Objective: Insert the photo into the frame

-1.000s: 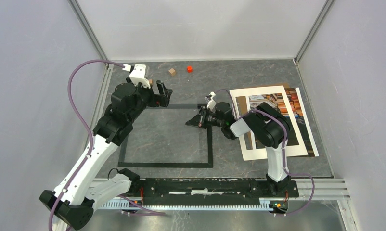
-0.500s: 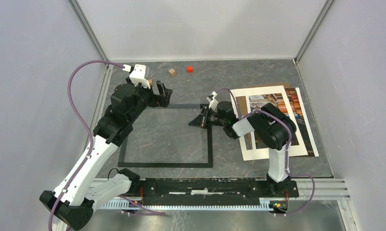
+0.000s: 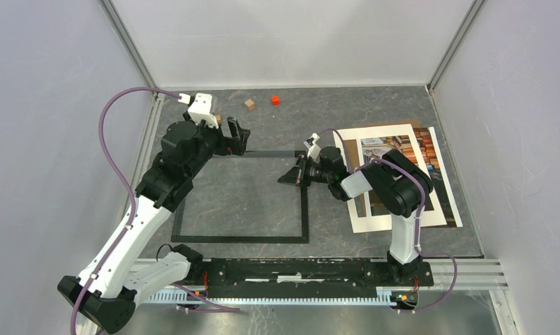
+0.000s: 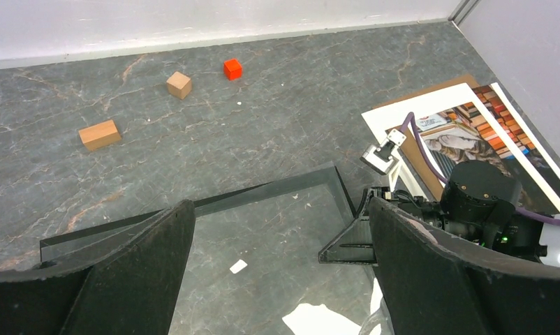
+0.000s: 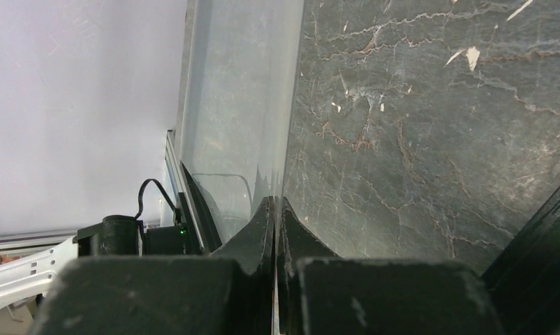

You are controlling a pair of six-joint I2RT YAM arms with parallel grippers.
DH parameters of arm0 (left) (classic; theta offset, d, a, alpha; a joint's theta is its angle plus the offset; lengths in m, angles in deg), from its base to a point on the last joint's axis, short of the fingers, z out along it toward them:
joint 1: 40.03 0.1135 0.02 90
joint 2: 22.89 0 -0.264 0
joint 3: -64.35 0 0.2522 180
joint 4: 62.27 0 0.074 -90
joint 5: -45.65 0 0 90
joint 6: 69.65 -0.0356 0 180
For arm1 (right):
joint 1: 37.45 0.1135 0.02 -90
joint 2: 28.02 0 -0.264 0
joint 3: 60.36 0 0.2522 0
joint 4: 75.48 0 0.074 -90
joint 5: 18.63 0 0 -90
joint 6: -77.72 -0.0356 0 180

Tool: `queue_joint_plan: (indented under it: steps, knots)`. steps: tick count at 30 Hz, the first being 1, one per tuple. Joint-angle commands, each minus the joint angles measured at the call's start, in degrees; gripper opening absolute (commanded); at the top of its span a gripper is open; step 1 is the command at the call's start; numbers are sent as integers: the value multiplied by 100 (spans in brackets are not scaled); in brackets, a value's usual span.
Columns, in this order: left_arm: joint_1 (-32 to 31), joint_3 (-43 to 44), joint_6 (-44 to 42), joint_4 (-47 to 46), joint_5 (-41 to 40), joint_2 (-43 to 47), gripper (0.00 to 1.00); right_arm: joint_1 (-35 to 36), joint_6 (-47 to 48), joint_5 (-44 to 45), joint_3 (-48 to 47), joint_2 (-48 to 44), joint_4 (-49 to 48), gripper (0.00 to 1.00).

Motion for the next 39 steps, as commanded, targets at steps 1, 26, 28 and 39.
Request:
queue_joint_plan:
  steps: [1, 26, 28, 39]
  knots:
    - [26, 37, -316, -230, -81, -28, 100, -27, 73, -163, 113, -232, -228, 0]
    - [26, 47, -316, -213, -68, -64, 100, -128, 177, -329, 73, -209, -71, 0]
    - [24, 47, -316, -212, -70, -71, 100, -146, 188, -307, 90, -229, -65, 0]
    - [24, 47, -324, -209, -64, -68, 100, -177, 198, -333, 117, -226, -62, 0]
